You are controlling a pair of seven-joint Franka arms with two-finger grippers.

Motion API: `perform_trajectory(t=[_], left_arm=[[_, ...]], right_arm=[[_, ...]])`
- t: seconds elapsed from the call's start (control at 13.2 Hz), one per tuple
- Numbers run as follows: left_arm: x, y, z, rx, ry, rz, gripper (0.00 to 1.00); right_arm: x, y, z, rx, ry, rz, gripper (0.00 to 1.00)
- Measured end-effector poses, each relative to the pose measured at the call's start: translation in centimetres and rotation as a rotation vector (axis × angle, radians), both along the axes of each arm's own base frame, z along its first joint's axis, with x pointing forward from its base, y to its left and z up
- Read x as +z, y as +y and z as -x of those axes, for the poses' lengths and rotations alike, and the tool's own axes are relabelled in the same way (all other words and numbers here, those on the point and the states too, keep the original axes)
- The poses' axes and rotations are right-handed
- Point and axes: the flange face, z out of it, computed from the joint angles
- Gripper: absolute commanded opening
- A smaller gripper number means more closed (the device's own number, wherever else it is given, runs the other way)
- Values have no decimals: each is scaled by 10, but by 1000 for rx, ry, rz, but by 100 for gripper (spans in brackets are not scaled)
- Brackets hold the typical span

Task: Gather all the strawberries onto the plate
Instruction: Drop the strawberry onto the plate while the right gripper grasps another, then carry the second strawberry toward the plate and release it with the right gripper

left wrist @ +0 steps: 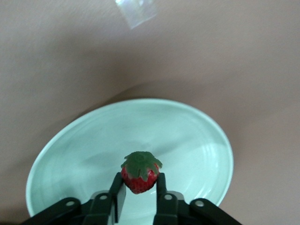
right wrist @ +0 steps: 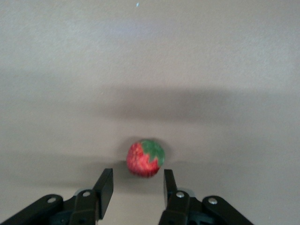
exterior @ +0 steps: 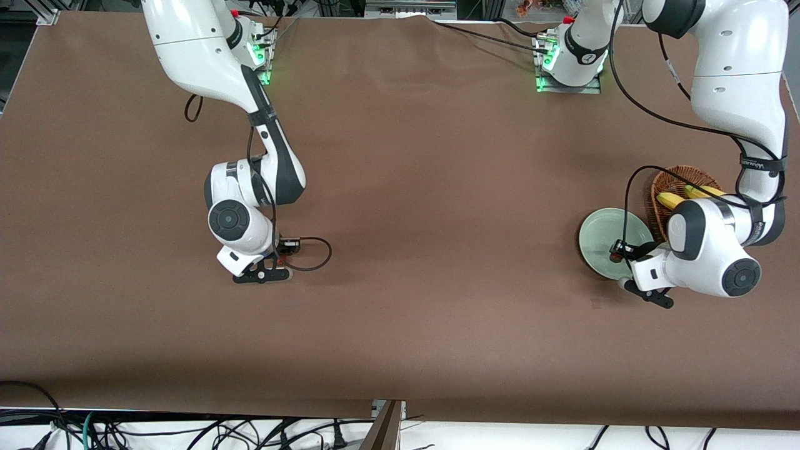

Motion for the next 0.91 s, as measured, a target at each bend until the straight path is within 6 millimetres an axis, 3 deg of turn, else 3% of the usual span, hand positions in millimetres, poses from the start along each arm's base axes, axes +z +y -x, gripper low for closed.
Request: perform_trajectory(t=[0.08, 0.3, 0.53, 0.61, 0.91], left_arm=[[-2, 2, 3, 3, 10, 2, 100], [-4, -2, 5, -1, 29, 9, 100], [11, -15, -6, -8, -5, 13, 100], [21, -22, -13, 1, -22, 7, 100], [45, -65, -28, 49, -61, -33, 100]], right_arm=[[-4, -4, -2, -3, 3, 3, 50], [-11, -9, -9, 3, 1, 8, 44], [-12, -10, -10, 2, 0, 9, 29], [-12, -10, -10, 3, 0, 9, 25], [-11, -9, -11, 2, -1, 6, 25]])
